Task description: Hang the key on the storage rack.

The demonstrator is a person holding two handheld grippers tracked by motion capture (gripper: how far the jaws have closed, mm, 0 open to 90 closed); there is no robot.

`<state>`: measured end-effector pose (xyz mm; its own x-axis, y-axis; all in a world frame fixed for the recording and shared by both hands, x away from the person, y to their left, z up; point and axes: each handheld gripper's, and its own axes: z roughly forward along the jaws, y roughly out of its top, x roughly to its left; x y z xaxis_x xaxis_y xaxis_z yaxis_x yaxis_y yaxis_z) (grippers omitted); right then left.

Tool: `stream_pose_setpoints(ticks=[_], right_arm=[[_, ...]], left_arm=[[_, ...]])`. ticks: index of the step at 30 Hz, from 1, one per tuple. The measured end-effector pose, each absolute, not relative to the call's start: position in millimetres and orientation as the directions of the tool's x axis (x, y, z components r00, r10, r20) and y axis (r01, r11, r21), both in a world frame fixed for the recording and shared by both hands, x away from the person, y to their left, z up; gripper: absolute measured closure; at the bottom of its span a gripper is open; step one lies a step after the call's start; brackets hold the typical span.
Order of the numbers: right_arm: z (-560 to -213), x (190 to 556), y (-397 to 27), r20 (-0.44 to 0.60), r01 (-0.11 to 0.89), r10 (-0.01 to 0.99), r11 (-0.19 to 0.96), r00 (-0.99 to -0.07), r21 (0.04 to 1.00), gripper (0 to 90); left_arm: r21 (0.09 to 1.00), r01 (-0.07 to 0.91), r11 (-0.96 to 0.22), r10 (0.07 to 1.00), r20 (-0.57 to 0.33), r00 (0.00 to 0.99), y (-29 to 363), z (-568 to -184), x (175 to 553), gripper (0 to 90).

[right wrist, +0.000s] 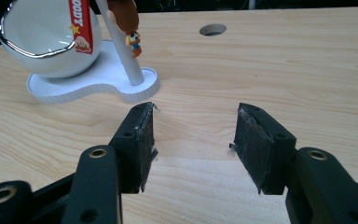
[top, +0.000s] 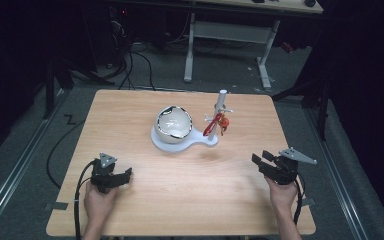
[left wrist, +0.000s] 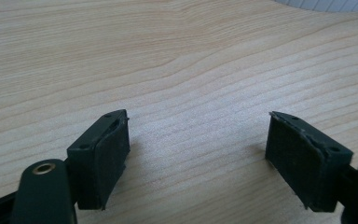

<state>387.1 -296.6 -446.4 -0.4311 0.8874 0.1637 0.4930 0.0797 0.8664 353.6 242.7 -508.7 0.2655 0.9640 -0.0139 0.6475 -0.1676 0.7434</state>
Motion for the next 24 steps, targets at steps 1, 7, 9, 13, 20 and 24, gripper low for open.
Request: stream_pose_setpoints(ticks=[1, 7, 9, 13, 20, 24], right_arm=[[-446, 387, -297, 0.161, 0.492, 0.888, 0.081, -0.431, 0.867, 47.0], [-448, 388, -297, 0.15, 0.493, 0.893, 0.089, -0.424, 0.866, 46.9], [-449, 389, -297, 0.144, 0.494, 0.895, 0.094, -0.423, 0.864, 46.9], [-453, 390, -298, 0.148, 0.5, 0.898, 0.089, -0.415, 0.861, 47.0], [-461, 392, -301, 0.15, 0.519, 0.906, 0.087, -0.397, 0.85, 47.2], [-464, 393, -304, 0.153, 0.524, 0.91, 0.08, -0.385, 0.848, 47.2]], left_arm=[[0.743, 0.647, -0.167, 0.964, -0.014, 0.265, 243, -509, 354, 22.0], [0.744, 0.647, -0.167, 0.964, -0.014, 0.265, 243, -509, 354, 22.0], [0.744, 0.647, -0.167, 0.964, -0.014, 0.265, 243, -509, 354, 22.0], [0.743, 0.647, -0.168, 0.964, -0.014, 0.265, 243, -509, 354, 22.0], [0.743, 0.647, -0.168, 0.964, -0.014, 0.266, 243, -509, 354, 22.0], [0.743, 0.647, -0.168, 0.964, -0.014, 0.265, 243, -509, 354, 22.0]])
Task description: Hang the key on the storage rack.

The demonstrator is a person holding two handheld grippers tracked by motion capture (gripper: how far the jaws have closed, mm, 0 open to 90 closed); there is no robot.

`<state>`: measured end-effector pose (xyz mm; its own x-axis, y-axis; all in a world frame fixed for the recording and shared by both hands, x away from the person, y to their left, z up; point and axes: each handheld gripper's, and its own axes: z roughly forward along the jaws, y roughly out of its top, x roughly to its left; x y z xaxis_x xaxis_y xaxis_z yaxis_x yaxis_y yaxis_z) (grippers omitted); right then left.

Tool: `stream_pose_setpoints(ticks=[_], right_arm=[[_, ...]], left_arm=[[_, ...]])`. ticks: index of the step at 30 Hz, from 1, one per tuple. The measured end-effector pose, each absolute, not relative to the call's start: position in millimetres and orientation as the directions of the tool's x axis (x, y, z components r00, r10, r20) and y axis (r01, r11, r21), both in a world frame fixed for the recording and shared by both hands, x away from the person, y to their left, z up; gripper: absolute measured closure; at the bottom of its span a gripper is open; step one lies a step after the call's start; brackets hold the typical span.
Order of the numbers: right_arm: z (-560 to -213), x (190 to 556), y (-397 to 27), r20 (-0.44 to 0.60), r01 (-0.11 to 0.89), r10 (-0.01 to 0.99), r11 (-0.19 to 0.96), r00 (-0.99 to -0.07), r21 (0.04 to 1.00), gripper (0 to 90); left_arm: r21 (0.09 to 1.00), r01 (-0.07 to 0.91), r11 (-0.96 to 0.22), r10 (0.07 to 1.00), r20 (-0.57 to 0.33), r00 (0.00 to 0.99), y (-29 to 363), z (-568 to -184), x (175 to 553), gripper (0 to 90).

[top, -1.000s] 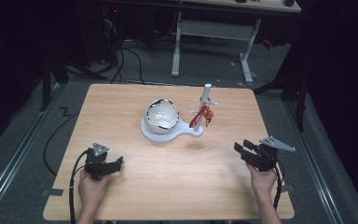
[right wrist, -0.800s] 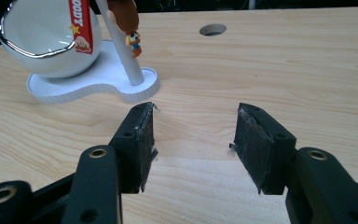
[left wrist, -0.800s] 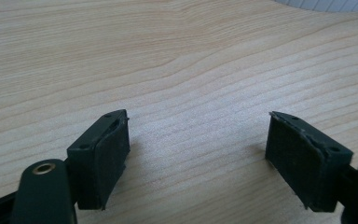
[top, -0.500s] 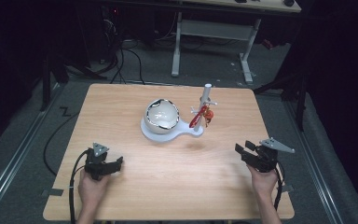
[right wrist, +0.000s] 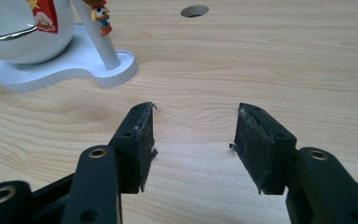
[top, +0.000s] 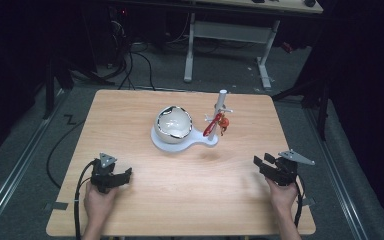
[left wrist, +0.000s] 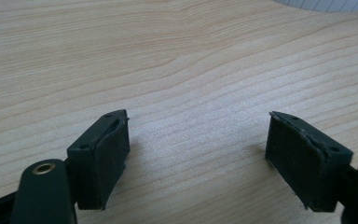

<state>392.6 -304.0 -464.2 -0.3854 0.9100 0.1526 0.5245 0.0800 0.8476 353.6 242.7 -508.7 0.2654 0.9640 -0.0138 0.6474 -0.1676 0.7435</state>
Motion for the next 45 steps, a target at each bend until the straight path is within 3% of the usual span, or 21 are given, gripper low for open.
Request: stream_pose_setpoints(ticks=[45], right_arm=[[-491, 415, -295, 0.049, 0.584, 0.943, 0.163, -0.33, 0.795, 46.9]], left_arm=[[0.743, 0.648, -0.168, 0.964, -0.014, 0.266, 243, -509, 354, 22.0]])
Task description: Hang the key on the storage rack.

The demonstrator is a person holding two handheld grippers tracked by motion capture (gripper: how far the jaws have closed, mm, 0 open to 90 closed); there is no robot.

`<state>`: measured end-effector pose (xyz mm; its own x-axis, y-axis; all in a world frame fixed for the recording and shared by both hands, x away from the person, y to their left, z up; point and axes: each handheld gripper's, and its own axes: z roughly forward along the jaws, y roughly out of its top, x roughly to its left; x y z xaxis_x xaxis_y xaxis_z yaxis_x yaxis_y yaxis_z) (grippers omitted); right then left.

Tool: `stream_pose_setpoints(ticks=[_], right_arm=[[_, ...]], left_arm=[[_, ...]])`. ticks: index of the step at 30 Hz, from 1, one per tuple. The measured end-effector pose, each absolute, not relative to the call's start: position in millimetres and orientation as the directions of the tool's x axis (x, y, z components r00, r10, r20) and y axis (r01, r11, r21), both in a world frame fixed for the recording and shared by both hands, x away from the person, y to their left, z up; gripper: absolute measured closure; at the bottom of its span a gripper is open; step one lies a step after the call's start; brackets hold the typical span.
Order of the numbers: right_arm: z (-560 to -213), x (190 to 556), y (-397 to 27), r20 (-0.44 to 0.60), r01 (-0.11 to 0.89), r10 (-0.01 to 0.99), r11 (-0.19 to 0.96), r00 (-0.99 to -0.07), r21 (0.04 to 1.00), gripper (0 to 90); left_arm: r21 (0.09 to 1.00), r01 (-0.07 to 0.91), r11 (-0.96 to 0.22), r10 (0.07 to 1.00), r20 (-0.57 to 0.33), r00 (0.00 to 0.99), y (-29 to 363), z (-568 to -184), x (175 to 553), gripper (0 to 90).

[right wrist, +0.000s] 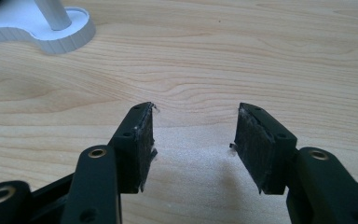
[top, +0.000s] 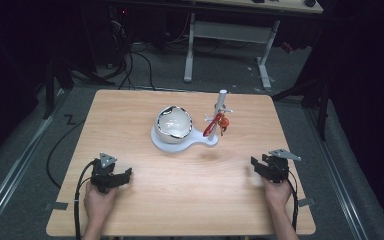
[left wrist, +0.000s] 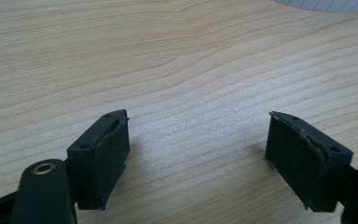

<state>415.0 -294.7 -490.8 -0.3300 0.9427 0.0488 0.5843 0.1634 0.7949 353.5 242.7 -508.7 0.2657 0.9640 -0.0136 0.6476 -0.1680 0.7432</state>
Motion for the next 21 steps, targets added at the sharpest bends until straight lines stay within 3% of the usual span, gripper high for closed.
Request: stream_pose_setpoints(ticks=[21], right_arm=[[-501, 420, -290, -0.007, 0.625, 0.95, 0.212, -0.313, 0.751, 45.8]], left_arm=[[0.743, 0.647, -0.168, 0.964, -0.014, 0.265, 243, -509, 354, 22.0]])
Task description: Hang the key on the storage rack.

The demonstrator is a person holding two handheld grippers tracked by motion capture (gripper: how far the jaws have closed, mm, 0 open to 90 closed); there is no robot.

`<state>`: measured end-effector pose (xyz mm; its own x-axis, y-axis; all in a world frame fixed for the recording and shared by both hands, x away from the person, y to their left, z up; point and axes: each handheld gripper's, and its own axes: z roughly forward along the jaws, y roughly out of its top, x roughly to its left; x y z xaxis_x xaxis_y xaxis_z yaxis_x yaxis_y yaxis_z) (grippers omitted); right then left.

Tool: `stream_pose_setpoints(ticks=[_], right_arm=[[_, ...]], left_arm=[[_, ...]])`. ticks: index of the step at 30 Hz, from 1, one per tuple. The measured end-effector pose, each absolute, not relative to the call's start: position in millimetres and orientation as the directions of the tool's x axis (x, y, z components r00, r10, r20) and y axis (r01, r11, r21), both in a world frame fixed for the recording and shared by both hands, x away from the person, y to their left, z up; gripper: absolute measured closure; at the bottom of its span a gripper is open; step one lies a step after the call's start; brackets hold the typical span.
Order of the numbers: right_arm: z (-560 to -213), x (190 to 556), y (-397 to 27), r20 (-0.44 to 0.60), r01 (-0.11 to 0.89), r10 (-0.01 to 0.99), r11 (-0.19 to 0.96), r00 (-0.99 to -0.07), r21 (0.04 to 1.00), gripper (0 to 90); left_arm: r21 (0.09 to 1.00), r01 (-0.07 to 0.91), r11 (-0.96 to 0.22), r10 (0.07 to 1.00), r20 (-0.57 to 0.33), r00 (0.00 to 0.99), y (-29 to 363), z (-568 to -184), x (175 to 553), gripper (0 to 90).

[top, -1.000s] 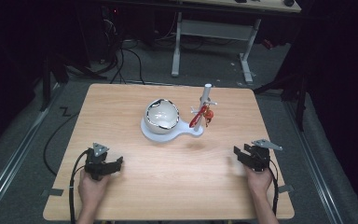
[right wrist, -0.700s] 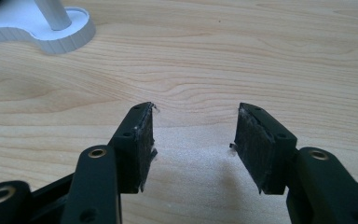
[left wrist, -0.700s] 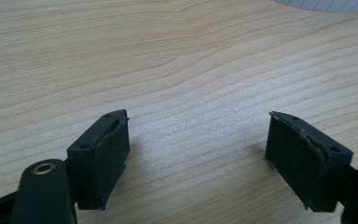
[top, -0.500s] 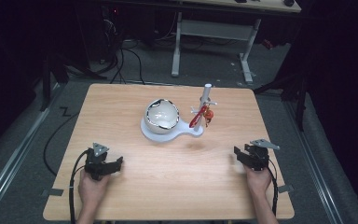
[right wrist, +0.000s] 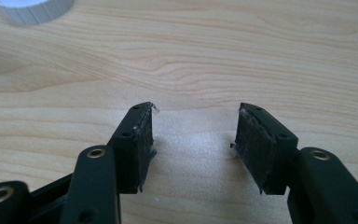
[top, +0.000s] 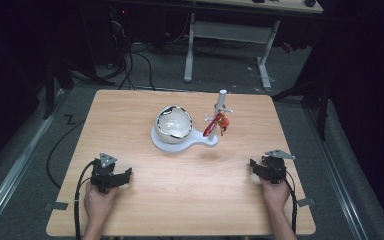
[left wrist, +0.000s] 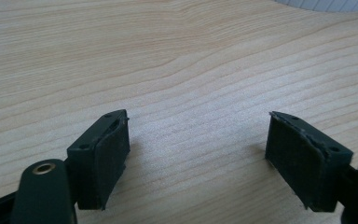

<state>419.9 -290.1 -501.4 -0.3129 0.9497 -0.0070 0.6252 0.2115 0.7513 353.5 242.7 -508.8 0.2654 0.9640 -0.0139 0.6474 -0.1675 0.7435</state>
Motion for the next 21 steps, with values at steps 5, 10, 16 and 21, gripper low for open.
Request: stream_pose_setpoints(ticks=[5, 10, 16, 21], right_arm=[[-502.1, 419.7, -288.7, -0.02, 0.632, 0.944, 0.236, -0.329, 0.738, 40.3], [-502.3, 418.9, -288.3, -0.021, 0.634, 0.945, 0.236, -0.327, 0.736, 37.5], [-502.3, 418.2, -287.5, -0.018, 0.638, 0.946, 0.232, -0.324, 0.734, 35.5], [-502.3, 418.1, -287.4, -0.017, 0.639, 0.945, 0.235, -0.328, 0.733, 34.5]], left_arm=[[0.743, 0.648, -0.167, 0.964, -0.013, 0.265, 242.7, -508.7, 353.4, 22.0], [0.744, 0.648, -0.165, 0.965, -0.014, 0.262, 242.7, -508.8, 352.3, 21.9], [0.744, 0.648, -0.165, 0.965, -0.014, 0.262, 242.6, -508.9, 351.8, 21.8], [0.743, 0.648, -0.17, 0.964, -0.01, 0.265, 242.3, -508.9, 351.7, 20.9]])
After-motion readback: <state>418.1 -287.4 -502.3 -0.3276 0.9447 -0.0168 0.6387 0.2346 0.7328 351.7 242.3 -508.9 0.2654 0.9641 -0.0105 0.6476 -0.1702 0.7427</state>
